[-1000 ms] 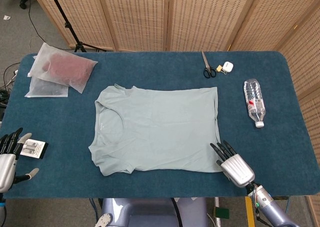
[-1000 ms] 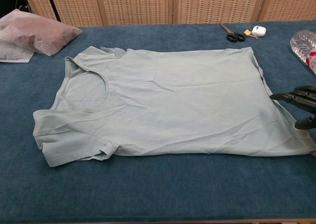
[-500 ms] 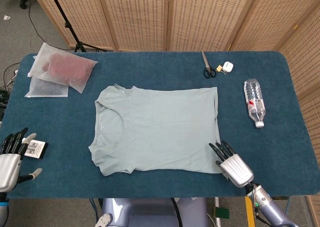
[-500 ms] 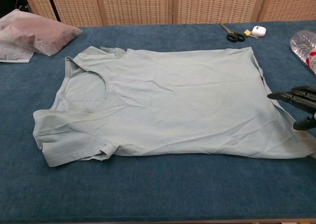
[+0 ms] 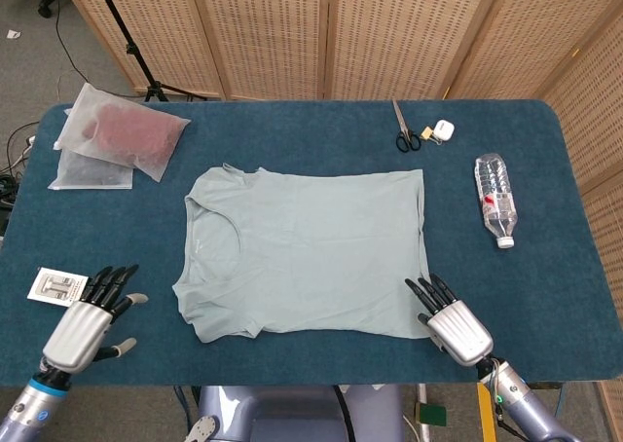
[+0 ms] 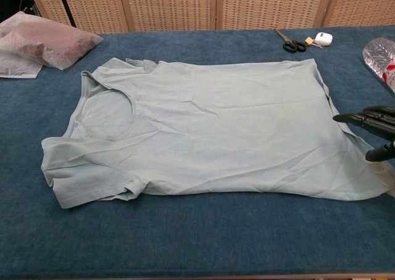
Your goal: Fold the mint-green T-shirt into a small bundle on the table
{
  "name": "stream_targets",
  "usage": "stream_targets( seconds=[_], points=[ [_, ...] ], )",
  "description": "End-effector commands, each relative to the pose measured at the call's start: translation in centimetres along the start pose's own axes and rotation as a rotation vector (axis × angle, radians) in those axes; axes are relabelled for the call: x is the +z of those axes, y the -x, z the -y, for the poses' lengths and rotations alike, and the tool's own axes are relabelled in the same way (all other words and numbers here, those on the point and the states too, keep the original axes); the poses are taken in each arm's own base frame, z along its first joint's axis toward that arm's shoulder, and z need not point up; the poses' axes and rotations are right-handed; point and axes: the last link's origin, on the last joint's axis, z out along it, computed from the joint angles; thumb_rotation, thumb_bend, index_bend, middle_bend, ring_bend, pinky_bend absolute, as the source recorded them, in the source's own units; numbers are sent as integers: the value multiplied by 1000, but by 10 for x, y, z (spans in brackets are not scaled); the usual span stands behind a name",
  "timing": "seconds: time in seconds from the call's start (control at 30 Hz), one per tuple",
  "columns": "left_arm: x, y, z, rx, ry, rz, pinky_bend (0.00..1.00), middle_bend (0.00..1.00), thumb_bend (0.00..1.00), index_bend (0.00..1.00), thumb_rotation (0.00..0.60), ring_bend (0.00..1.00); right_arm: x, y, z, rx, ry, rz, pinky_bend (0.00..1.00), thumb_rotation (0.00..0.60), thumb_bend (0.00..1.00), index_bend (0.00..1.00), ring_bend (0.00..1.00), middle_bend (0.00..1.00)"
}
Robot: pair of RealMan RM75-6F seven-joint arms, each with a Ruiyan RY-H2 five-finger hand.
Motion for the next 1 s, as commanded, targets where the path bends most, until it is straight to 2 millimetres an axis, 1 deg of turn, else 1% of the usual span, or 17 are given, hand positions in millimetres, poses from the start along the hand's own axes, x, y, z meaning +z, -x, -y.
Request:
stream_targets(
  seconds=[0.03,0.2,0.43,0.57,0.83,1.0],
  points=[
    [15,23,-12,-20,103,19,0,0,3,393,600,0,0,-1,0,2,3,-1,0,600,440,657,0,0],
    [31,40,-21,-21,151,18,0,0,47,398,600,0,0,-1,-1,2,9,2,0,600,450,657,0,0],
    [48,56,-33,-27,192,4,0,0,99,417,600,0,0,-2,-2,3,16,-2,0,600,453,657,0,0],
    [55,62,-38,-19,202,1,0,0,123,434,600,0,0,-2,-3,3,19,-1,0,600,463,657,0,0],
    [70,72,-46,-56,220,25,0,0,252,453,600,0,1,-4,-5,9,30,-5,0,600,466,657,0,0],
    [76,75,-49,-60,223,21,0,0,292,477,600,0,1,-5,-5,12,30,-4,0,600,466,657,0,0]
  ],
)
